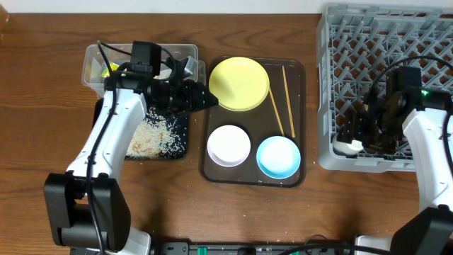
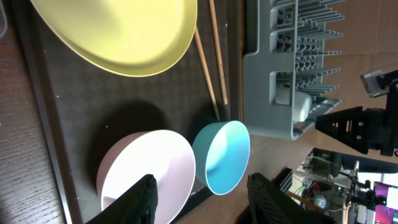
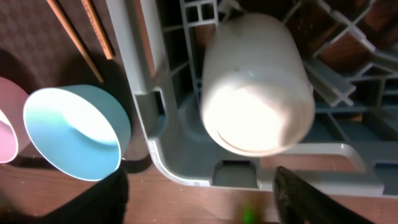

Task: Sort waste into correct bins and load items into the dishwasher rack
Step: 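Place the white cup upside down in the rack with the right gripper, then reach the right gripper to the blue bowl and grasp its rim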

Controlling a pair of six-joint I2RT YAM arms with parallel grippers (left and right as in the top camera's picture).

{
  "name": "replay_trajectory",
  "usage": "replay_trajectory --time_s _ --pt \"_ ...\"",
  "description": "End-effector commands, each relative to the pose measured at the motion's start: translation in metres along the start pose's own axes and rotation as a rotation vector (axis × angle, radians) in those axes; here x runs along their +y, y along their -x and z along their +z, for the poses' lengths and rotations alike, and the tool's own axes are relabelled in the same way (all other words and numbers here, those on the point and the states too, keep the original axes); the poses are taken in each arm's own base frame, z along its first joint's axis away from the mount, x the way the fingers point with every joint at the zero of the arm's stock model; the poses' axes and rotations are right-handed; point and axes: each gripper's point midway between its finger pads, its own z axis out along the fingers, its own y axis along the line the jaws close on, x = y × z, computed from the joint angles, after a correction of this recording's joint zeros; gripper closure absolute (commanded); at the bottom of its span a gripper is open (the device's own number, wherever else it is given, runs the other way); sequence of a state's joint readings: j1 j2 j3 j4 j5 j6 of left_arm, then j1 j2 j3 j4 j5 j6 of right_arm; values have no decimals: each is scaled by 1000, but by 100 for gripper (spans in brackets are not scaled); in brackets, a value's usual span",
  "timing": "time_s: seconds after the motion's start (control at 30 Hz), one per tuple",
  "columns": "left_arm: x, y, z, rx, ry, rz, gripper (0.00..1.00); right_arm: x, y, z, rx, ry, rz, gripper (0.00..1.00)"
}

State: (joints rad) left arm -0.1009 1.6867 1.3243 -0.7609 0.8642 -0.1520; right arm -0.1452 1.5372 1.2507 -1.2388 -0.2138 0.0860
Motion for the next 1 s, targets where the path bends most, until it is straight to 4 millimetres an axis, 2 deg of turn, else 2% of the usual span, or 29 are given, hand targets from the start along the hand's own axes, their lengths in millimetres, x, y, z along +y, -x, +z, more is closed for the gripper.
replay_trajectory --time_s 0.0,0.07,0.23,0.3,0.37,0.5,0.63,0.77,0.9,0.97 --pt "-2 1 -2 -5 1 26 50 9 14 -11 -47 21 -33 23" --pt "-2 2 -2 -6 1 32 50 15 23 -21 -84 39 -59 21" --pt "-9 6 -18 -56 58 117 51 52 44 -58 -201 129 -191 21" --pt "-9 8 -32 -96 132 137 51 69 47 -64 -231 140 -246 22" --pt "-8 8 -49 -143 214 157 51 89 43 -61 -232 151 -308 22" --pt "-2 3 -79 -214 366 172 50 113 30 -42 -199 108 -369 25" --pt "12 -3 -99 -246 508 159 50 112 17 -15 -174 -23 -361 31" --pt "24 -3 -104 -245 580 145 44 115 -3 18 -122 -40 -395 38" --pt "27 -3 -102 -236 582 140 40 110 -15 43 -87 -49 -406 46" --pt "28 -3 -101 -233 582 138 33 106 -18 52 -80 -50 -403 48"
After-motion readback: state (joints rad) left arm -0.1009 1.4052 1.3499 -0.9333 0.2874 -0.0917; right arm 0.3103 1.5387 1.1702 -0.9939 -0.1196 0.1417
